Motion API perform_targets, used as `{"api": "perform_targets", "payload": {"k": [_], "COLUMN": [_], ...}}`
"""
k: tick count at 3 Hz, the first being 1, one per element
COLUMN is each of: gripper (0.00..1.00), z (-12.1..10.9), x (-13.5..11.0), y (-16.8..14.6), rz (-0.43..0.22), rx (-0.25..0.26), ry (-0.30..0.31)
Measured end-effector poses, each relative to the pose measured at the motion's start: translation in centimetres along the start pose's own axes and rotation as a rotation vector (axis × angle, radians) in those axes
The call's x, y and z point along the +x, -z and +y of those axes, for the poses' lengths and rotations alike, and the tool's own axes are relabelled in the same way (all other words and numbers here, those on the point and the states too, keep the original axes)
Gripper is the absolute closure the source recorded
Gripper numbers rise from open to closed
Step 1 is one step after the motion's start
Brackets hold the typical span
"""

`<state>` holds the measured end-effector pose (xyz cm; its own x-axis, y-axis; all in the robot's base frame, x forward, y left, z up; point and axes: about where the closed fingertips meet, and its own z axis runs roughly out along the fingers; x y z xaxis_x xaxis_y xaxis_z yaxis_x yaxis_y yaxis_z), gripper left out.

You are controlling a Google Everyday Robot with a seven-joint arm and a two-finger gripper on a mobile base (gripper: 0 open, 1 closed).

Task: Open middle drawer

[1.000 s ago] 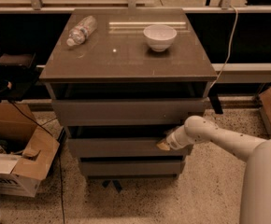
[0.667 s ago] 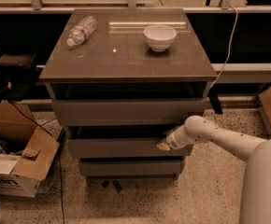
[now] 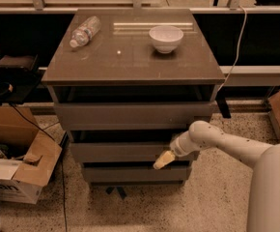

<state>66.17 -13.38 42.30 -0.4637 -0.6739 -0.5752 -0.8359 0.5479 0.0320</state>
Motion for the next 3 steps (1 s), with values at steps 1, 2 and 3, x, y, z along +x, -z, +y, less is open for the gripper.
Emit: {"api": "perform_targets", "payload": {"k": [1, 2, 3], "gripper": [0.00, 0.27, 0.50], "z": [2.91, 2.89, 2.90], "x": [2.32, 1.80, 1.65], "y": [-0.22, 0.50, 0.71], "rz": [0.046, 0.046, 0.046], "rx": [-0.087, -0.087, -0.087], "ry": [-0.043, -0.043, -0.043]}}
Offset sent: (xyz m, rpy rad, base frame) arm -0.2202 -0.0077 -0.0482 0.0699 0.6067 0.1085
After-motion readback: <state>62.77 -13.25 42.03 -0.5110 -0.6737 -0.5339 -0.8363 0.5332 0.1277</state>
